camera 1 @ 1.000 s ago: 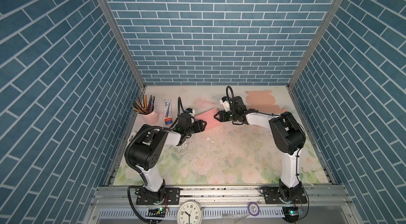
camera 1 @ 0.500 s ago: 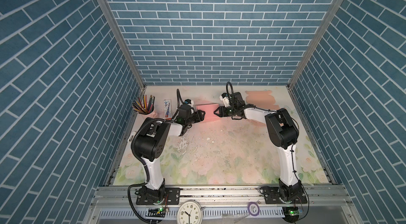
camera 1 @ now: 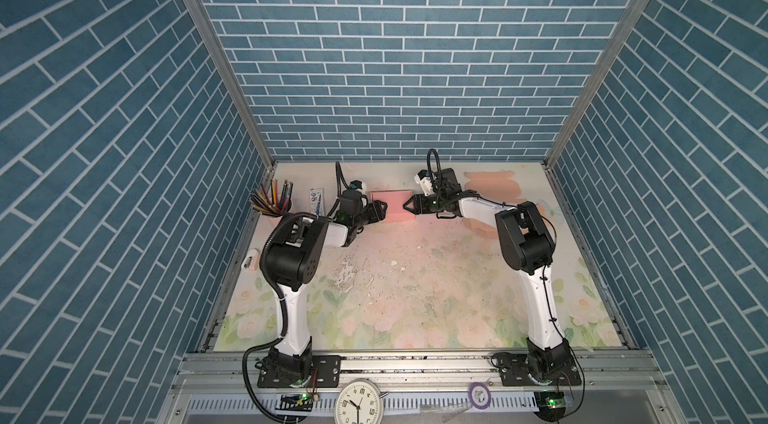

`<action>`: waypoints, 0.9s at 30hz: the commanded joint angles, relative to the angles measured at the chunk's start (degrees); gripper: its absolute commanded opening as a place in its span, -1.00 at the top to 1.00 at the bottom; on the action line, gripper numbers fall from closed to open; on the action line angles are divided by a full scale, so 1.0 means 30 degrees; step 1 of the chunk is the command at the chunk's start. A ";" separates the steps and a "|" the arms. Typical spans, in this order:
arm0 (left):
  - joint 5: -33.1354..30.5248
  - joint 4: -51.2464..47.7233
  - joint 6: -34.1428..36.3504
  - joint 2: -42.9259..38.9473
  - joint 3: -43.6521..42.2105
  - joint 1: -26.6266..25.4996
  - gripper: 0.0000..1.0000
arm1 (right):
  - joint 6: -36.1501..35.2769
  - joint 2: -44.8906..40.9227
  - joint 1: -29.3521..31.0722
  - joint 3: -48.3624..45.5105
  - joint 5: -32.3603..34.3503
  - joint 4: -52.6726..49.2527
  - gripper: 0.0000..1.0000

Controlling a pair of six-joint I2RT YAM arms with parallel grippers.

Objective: Fold the paper box
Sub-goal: 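Slide the pink box to the table's far edge with both grippers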

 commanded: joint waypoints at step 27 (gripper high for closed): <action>-0.0302 0.0075 0.0048 -0.1236 -0.0495 0.1215 -0.77 | 0.0805 -0.2869 -0.0168 -0.3483 0.0222 0.2208 -0.53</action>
